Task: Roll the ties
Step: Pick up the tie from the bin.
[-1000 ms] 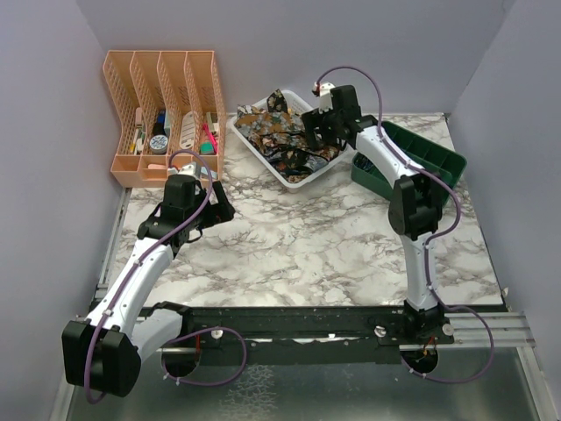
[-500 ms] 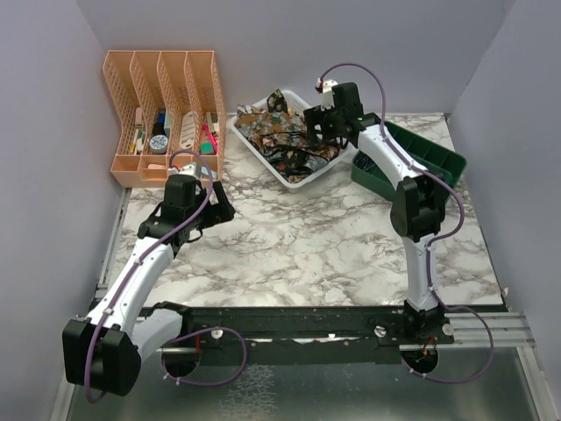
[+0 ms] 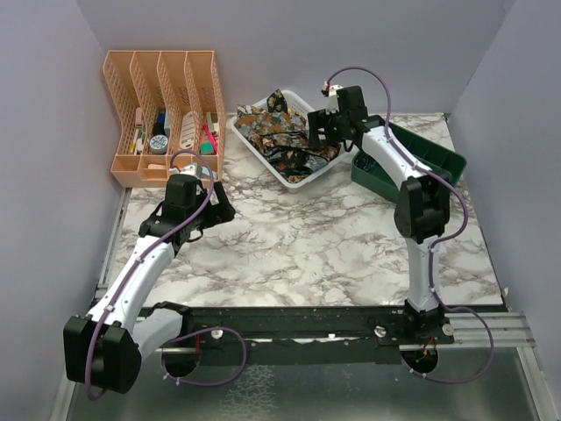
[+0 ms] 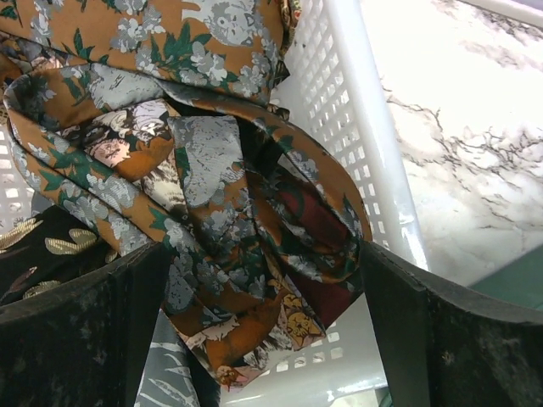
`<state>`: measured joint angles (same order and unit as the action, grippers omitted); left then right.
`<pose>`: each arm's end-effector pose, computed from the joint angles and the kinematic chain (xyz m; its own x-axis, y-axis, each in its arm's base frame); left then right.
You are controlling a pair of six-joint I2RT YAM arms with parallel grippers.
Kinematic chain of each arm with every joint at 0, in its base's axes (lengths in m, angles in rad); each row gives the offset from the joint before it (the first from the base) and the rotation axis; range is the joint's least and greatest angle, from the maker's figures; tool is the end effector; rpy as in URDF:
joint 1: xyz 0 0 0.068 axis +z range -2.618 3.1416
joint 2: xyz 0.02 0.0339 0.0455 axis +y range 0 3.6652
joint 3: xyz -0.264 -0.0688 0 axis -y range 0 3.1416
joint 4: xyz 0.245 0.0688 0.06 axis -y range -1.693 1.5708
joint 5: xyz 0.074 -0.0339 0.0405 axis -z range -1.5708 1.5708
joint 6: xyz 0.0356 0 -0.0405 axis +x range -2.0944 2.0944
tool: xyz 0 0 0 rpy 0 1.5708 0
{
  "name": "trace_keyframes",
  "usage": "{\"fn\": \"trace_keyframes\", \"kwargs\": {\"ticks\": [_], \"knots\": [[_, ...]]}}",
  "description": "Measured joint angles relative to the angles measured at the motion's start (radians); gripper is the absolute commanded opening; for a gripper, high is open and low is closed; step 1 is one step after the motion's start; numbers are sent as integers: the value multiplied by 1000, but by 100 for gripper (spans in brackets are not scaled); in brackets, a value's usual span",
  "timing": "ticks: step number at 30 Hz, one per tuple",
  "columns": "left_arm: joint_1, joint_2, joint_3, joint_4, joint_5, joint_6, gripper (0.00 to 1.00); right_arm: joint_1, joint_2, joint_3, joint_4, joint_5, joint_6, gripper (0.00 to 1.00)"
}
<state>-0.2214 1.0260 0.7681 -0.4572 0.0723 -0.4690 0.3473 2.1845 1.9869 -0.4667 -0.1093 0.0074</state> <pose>0.2122 -0.0504 0.2630 -0.6937 -0.3060 -0.6521 -0.0463 0.9224 -0.3835 0.4784 0.1773 0.2726 -0.5828 -0.2031 -0.7868 -0.4148 0.9070 0.0731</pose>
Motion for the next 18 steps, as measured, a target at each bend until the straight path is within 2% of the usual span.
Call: {"fn": "trace_keyframes", "kwargs": {"ticks": [6,9,13,18], "knots": [[0,0,0,0,0,2,99,-2,37,6,0,-34,0,95],[0,0,0,0,0,2,99,-3,82,44,-10,-43,1,85],[0,0,0,0,2,2,99,-3,129,106,-21,-45,10,63],[0,-2,0,0,2,2,99,-3,142,139,-20,-50,27,23]]}}
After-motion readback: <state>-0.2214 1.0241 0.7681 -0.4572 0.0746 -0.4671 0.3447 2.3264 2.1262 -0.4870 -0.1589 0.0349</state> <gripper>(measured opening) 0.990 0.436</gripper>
